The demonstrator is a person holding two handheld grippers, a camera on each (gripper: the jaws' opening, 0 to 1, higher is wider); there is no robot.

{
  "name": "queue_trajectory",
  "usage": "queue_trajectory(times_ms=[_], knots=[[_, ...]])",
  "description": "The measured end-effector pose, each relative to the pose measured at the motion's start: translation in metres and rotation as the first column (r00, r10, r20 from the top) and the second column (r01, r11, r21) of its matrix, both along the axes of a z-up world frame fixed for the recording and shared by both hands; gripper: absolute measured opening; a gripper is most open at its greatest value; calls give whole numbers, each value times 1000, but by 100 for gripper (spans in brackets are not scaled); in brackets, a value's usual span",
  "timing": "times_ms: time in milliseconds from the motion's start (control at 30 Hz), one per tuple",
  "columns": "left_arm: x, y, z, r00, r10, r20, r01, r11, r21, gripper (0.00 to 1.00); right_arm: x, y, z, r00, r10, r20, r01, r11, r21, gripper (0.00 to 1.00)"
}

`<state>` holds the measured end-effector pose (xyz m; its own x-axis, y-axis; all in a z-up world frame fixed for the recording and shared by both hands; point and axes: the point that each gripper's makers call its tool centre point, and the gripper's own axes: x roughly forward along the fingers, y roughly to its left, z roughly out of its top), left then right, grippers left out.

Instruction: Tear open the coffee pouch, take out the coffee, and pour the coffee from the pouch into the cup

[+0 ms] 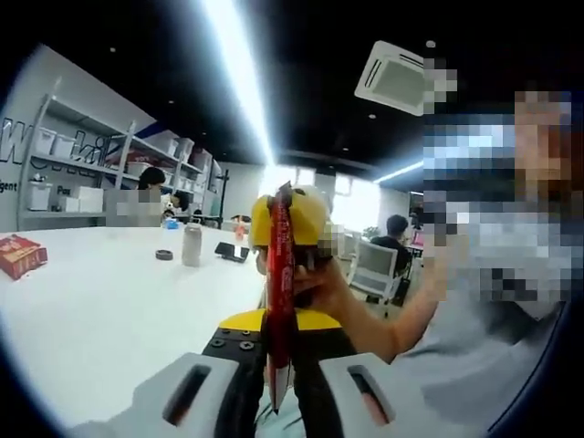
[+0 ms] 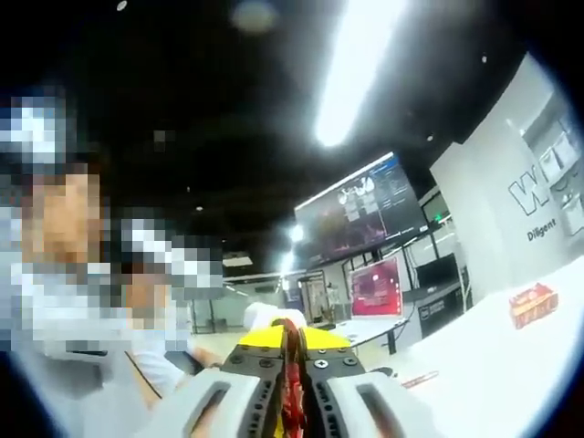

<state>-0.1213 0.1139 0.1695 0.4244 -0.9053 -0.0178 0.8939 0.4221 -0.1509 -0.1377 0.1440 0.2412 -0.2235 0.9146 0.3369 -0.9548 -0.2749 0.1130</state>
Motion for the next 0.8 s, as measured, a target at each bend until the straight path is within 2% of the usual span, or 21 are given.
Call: queue_trajectory(times_ms=[133,333,567,633,667,800], knots=[[2,3,0,1000,11,1,-10,1000,-6,12,-1,1,-1,1000,-8,25,8,1000,10,10],[7,13,3,999,40,-3,-40,999,-27,12,0,6,-4,998,-35,50,34,999,20,26],[15,29,7,995,100,-7,-100,994,-49,12,23,3,-6,991,-121,49,119,992,39,41],[19,34,6,992,129,-8,-130,991,-43,12,33,-2,-3,983,-172,66,167,983,81,42],[20,35,5,990,138,-10,-139,990,-40,12,39,-7,-4,973,-208,100,198,975,101,42],[20,39,8,989,150,-9,-150,987,-52,12,56,-16,-17,962,-254,101,246,966,82,52]])
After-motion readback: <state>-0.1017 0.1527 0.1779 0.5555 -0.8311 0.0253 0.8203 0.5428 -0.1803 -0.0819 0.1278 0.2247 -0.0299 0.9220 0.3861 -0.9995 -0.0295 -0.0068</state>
